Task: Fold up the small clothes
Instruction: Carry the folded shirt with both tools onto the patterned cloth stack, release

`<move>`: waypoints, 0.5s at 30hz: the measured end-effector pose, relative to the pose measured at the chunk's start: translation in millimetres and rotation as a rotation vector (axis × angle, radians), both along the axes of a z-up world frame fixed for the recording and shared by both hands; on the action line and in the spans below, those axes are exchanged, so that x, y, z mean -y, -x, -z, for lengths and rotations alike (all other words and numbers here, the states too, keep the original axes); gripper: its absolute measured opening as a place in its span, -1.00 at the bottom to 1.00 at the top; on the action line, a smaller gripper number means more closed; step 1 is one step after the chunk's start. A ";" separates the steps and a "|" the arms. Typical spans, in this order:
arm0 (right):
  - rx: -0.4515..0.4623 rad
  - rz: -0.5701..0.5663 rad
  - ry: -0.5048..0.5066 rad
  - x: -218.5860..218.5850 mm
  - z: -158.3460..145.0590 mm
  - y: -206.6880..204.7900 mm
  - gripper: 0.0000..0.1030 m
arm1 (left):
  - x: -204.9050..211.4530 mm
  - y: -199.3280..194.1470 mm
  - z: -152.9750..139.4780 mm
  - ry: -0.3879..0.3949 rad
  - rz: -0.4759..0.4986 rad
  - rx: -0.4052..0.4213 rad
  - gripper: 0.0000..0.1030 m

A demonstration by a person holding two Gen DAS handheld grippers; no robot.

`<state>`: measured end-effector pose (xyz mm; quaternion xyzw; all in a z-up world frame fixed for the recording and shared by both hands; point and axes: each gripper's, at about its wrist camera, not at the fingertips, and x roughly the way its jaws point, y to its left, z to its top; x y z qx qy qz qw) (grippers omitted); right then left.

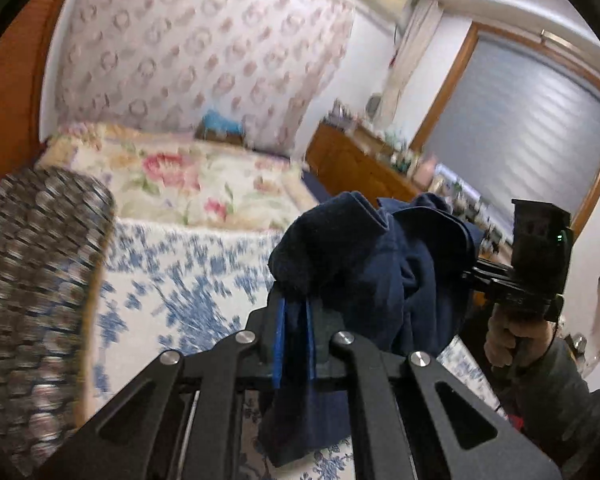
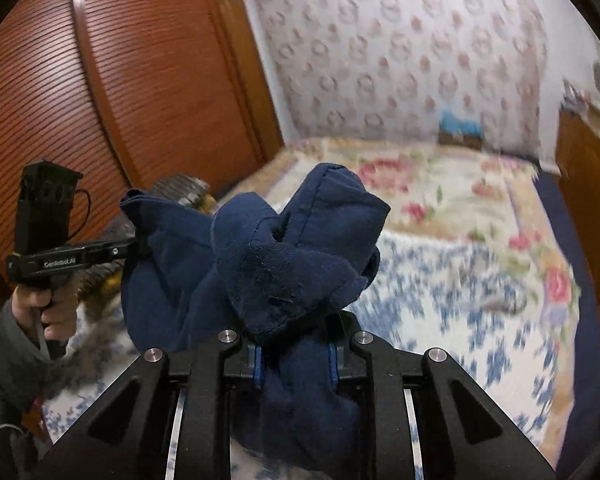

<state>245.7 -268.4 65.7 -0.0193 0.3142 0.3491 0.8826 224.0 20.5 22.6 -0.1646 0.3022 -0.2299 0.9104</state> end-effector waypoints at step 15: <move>0.177 -0.486 0.186 -245.2 -94.6 -46.6 -0.61 | -154.2 97.5 -20.9 -0.049 -0.428 0.098 -0.91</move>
